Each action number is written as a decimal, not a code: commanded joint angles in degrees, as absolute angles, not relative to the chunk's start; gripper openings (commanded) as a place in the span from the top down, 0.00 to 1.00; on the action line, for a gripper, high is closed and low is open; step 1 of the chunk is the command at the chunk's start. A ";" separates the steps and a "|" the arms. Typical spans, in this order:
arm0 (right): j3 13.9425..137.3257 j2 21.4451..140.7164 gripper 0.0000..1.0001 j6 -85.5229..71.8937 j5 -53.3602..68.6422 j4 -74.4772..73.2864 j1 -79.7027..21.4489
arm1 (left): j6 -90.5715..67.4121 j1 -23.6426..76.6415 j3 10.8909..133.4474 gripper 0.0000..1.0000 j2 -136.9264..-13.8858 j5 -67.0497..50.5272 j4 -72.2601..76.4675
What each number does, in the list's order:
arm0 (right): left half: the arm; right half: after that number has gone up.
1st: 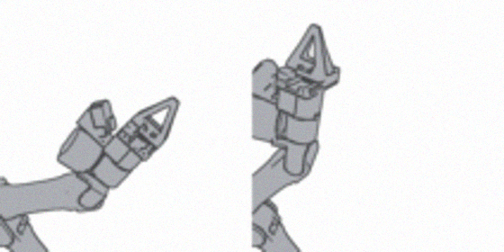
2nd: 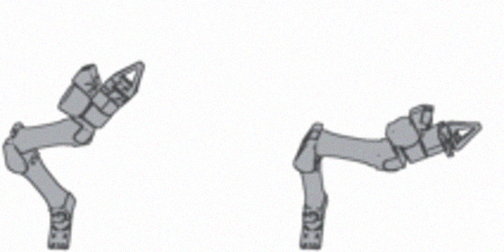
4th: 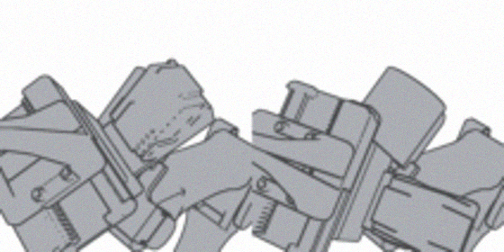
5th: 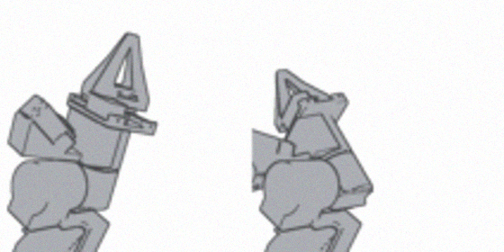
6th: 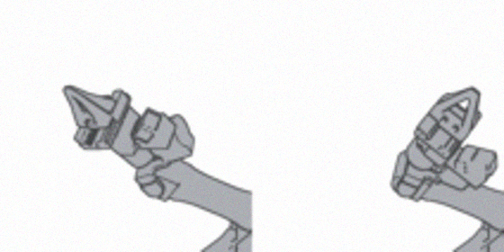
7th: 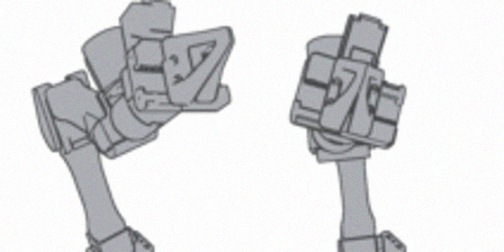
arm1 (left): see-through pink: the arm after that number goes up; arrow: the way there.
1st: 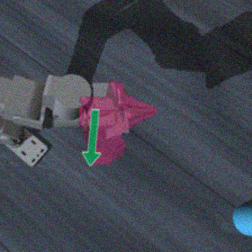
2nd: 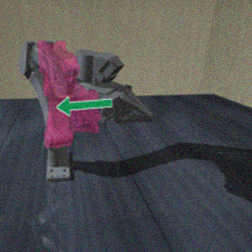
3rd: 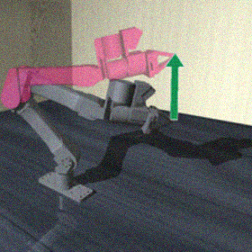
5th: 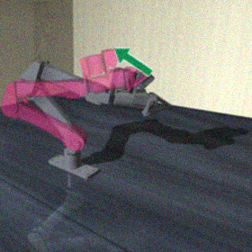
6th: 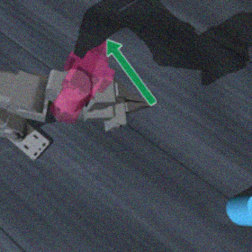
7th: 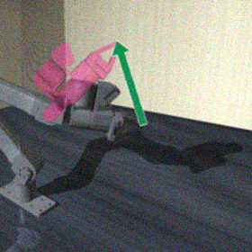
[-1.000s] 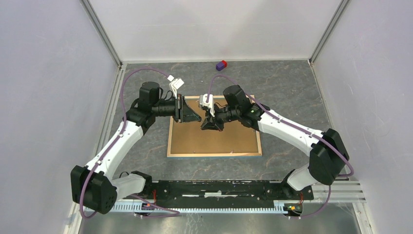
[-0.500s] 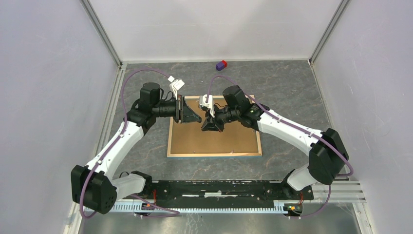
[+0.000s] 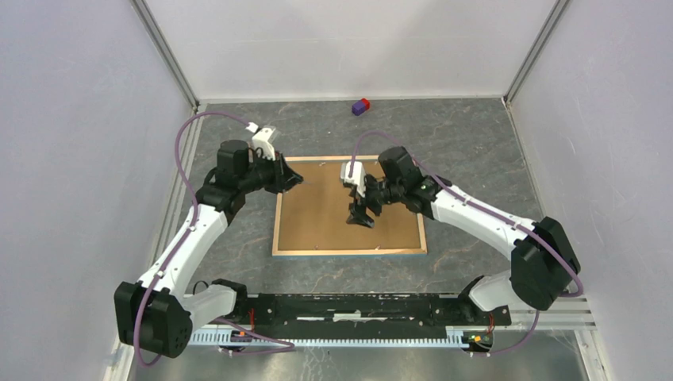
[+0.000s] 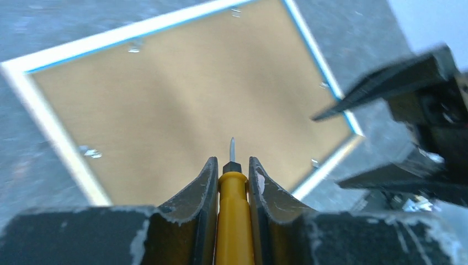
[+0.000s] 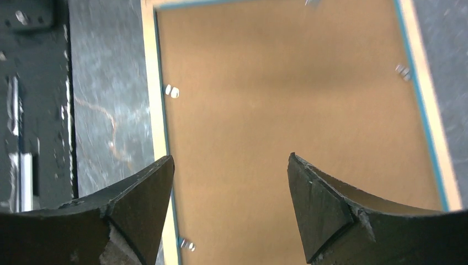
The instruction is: Take the photo out of the frame
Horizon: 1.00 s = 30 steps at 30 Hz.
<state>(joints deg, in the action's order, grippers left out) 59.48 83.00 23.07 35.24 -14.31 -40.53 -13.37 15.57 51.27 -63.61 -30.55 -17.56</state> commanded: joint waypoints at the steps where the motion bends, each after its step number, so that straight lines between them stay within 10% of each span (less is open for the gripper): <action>1: 53.22 80.28 0.19 29.15 30.99 -15.51 -41.25 | -5.90 10.77 46.81 0.98 -64.31 -18.97 -8.29; 30: 58.95 96.17 0.29 32.31 22.15 -18.50 -58.48 | 4.84 8.53 41.19 0.98 -75.57 -11.63 0.26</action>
<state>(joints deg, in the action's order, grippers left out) 55.31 95.24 31.81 23.88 -19.03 -57.47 0.78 8.69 41.28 -75.81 -12.91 -2.02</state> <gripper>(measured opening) 0.719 0.268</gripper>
